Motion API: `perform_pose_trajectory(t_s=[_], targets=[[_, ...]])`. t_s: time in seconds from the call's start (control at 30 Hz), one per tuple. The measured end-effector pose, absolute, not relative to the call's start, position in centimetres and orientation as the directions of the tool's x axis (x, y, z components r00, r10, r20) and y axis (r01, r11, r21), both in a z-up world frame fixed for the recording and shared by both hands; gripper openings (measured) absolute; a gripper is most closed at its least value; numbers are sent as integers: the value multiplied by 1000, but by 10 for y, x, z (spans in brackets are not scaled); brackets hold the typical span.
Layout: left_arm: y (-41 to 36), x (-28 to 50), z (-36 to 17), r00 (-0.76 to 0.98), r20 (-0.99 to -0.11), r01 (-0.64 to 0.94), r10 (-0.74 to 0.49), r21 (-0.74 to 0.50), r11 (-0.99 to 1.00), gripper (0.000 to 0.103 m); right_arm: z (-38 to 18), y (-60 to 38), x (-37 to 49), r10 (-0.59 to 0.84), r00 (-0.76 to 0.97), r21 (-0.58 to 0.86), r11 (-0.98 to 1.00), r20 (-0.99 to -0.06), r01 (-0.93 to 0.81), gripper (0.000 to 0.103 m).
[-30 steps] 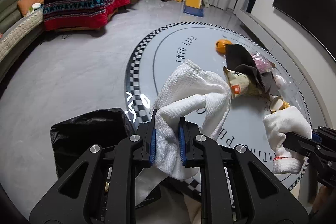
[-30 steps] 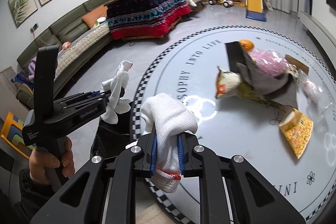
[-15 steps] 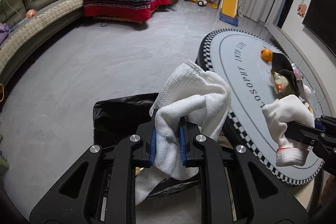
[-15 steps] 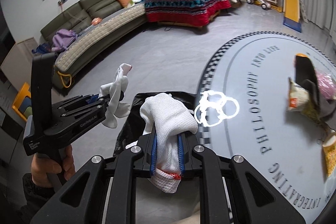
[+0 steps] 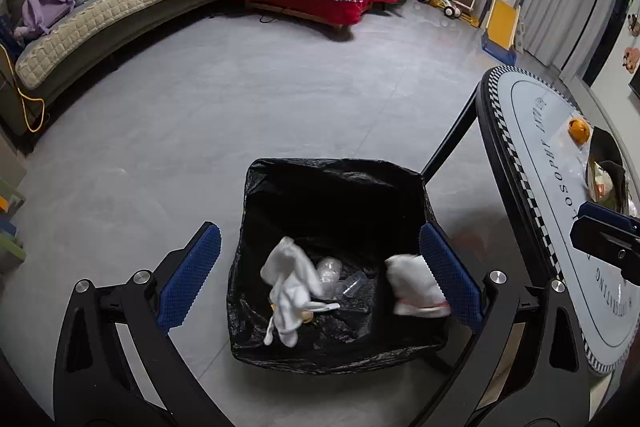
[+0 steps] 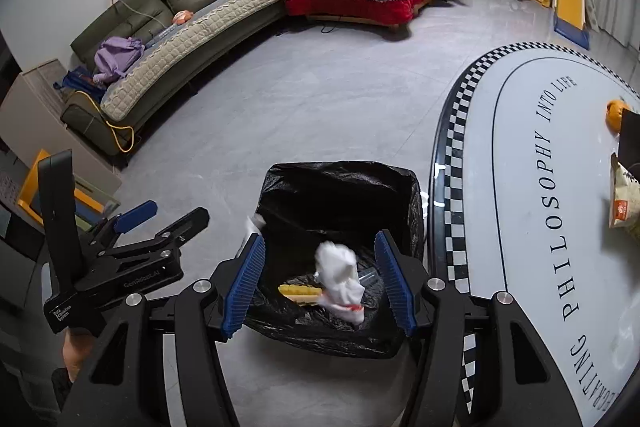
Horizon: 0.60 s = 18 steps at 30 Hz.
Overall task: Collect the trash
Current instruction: 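Carry both white gloves to the black trash bag and open both tools, then grasp the grey cloth with the right tool and lift it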
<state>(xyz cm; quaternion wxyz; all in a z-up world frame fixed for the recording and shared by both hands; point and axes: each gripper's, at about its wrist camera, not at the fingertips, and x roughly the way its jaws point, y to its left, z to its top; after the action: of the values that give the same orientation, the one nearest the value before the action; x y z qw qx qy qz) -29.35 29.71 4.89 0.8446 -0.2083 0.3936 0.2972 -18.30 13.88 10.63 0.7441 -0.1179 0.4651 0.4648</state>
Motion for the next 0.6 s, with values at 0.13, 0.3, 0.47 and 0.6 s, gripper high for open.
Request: perform_pose_trajectory(t_s=[0.13, 0.3, 0.47, 0.6], targets=[[296, -292, 49, 517, -789, -656, 330, -118, 745, 96, 107, 131, -182, 591, 135, 265, 540, -795, -799, 60], [286, -283, 50, 516, -792, -637, 326, -100, 764, 97, 110, 119, -175, 601, 153, 264, 547, -785, -795, 65], [271, -269, 55, 530, -791, -600, 305, -97, 794, 97, 116, 98, -165, 602, 185, 249, 564, -777, -787, 65], [250, -248, 64, 552, -787, -544, 276, -90, 834, 97, 124, 80, -151, 598, 229, 232, 593, -768, -771, 65]])
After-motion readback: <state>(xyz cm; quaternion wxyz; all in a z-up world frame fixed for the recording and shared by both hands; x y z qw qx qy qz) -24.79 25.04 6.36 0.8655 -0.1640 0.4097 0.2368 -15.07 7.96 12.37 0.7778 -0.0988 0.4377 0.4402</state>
